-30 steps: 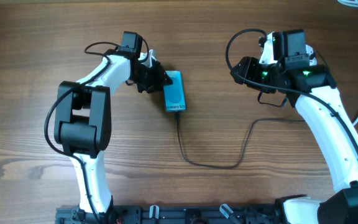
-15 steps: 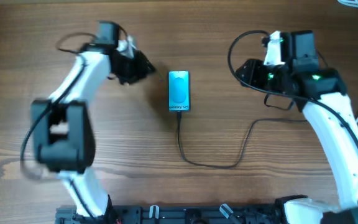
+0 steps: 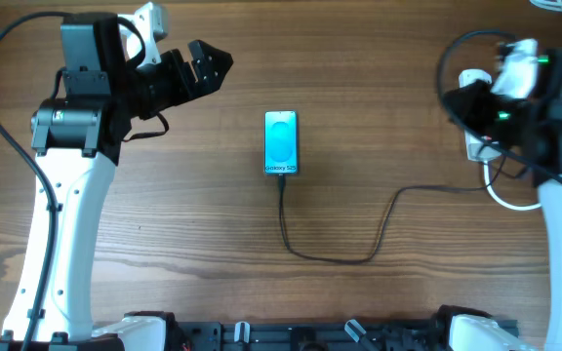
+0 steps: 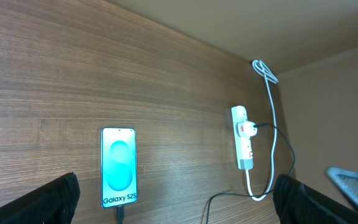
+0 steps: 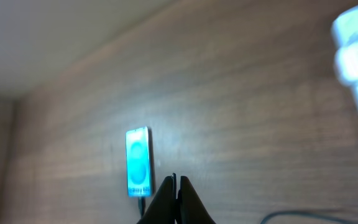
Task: Plug charger to phone and switch on socket
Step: 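Withdraw the left gripper and move the right gripper toward the power strip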
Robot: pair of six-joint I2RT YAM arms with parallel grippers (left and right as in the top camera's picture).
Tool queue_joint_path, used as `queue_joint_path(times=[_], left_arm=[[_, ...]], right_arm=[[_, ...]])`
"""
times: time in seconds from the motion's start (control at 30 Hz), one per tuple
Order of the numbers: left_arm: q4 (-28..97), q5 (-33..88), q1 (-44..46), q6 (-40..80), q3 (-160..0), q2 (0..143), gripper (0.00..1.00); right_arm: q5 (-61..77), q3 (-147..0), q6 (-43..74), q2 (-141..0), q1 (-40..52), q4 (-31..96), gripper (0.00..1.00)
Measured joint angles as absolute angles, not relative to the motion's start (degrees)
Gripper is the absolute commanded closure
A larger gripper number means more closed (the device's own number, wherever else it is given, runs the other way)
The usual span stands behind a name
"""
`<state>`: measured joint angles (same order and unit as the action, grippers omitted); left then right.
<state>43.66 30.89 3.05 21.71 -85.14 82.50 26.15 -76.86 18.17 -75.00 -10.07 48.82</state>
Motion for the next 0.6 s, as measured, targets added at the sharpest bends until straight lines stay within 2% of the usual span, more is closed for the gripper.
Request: queue_joint_path(times=[0.17, 0.3, 0.4, 0.6], left_arm=[[43.77, 30.87, 3.05, 21.71, -85.14, 82.50, 0.00], [43.75, 30.87, 3.05, 21.71, -85.14, 82.50, 0.00], [43.77, 30.89, 3.05, 21.71, -85.14, 82.50, 0.00], [43.75, 30.89, 3.05, 21.71, -85.14, 82.50, 0.00]], right_arm=[[31.05, -88.01, 15.86, -74.78, -27.03, 54.41, 0.96], [32.14, -92.09, 16.16, -76.69, -39.29, 53.34, 0.96], [32.16, -92.14, 16.32, -83.48, -42.74, 51.72, 0.96], [32.23, -92.16, 16.38, -98.56, -43.07, 45.71, 0.96]])
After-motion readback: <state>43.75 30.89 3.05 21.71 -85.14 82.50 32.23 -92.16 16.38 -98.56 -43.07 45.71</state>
